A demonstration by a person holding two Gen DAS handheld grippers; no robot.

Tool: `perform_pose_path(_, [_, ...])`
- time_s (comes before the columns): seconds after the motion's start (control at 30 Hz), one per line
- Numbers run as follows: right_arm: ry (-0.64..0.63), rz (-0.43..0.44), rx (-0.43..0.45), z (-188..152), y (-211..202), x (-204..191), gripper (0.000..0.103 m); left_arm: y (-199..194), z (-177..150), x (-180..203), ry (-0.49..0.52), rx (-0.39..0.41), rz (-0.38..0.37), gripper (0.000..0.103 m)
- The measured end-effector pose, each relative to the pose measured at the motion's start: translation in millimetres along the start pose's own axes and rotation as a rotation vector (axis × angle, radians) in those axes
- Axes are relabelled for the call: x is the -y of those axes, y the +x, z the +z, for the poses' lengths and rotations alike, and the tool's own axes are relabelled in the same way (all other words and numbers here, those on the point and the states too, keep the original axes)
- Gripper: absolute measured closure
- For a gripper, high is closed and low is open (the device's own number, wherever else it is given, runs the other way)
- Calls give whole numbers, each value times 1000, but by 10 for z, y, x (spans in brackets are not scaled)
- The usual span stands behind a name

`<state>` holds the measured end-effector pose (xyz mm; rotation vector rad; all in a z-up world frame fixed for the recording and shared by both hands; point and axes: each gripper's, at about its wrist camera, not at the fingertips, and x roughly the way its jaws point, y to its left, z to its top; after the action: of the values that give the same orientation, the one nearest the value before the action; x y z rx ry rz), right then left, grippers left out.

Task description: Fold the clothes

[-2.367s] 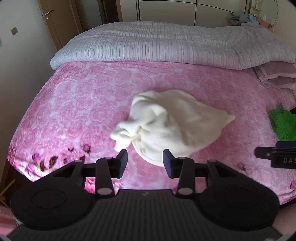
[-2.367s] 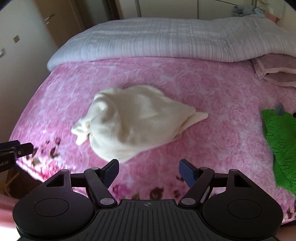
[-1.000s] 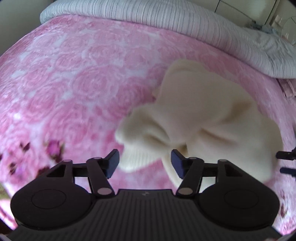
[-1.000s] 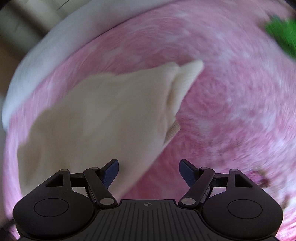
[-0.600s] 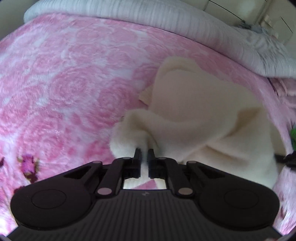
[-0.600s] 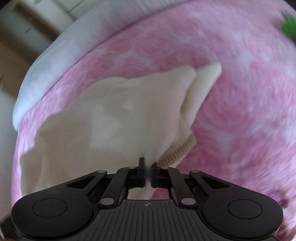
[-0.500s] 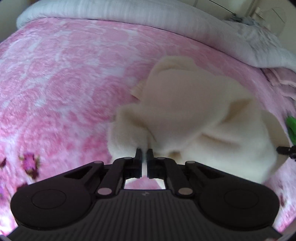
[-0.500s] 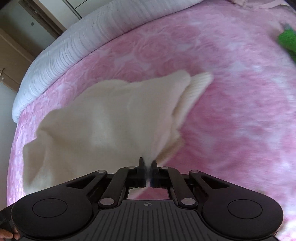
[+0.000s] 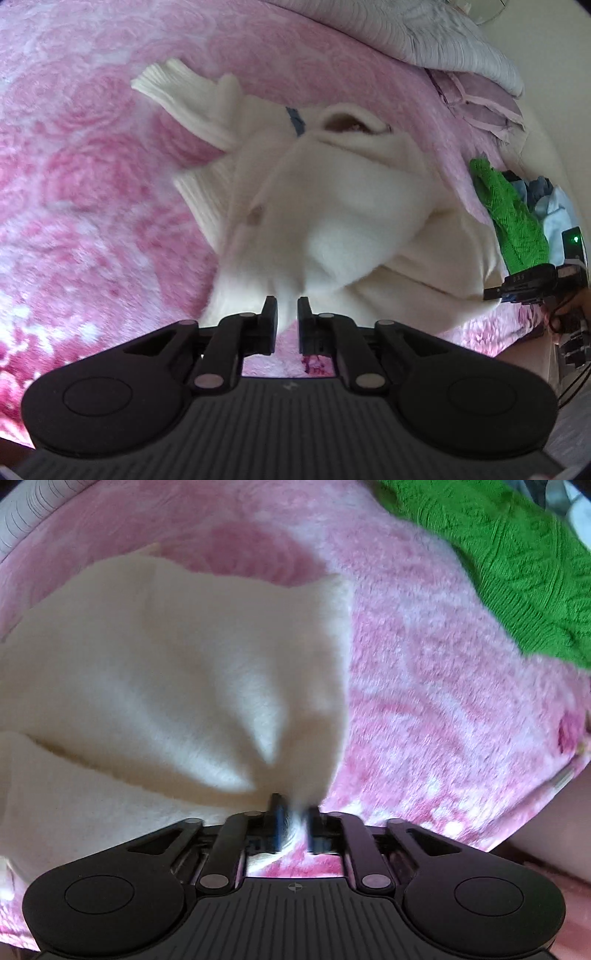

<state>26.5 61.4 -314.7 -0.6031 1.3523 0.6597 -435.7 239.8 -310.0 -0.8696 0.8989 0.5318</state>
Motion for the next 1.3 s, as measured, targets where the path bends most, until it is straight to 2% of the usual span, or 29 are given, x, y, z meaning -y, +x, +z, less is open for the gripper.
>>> perform_pose_path(0.03, [-22,-17,21,27,-48,-43,63,-42,52,-18,-5,11,12,96])
perform_pose_path(0.1, [-82,-44,80,70,-156,-156,50,-130,167,-63,-14,47,45,92])
perform_pose_path(0.13, [-114,-47,108,79,-207,-222,48,-159,225,-102,-24,66,64,85])
perform_pose_path(0.23, [-195,-47,176,132,-314,-474,47,-161,392,-213,-66,100,117,84])
perform_pose_path(0.37, [-297,-23,228,142,-411,-825,47,-7,608,-309,-115,68,141,83])
perform_pose_path(0.6, [-405,48,306,191,-452,-1488,47,344,995,-482,-56,-34,138,81])
perform_pose_path(0.77, [-523,48,412,168,-564,-2281,47,410,1349,-819,-8,-79,96,81])
perform_pose_path(0.97, [-732,-76,457,166,-320,-3227,47,276,1749,-1299,25,-66,111,81])
perform_pose_path(1.1, [-887,-228,458,232,115,-3548,47,285,1910,-1470,36,-74,121,81])
perform_pose_path(1.13, [-908,-249,477,227,178,-3568,66,299,1944,-1487,38,-77,118,81])
perform_pose_path(1.17, [-888,-229,495,243,173,-3520,94,306,1977,-1491,42,-77,111,81])
perform_pose_path(1.2, [-851,-204,512,261,145,-3458,97,302,1994,-1490,49,-74,102,81])
perform_pose_path(1.3, [-569,-69,571,254,-187,-3001,98,357,2063,-1462,70,-81,89,81])
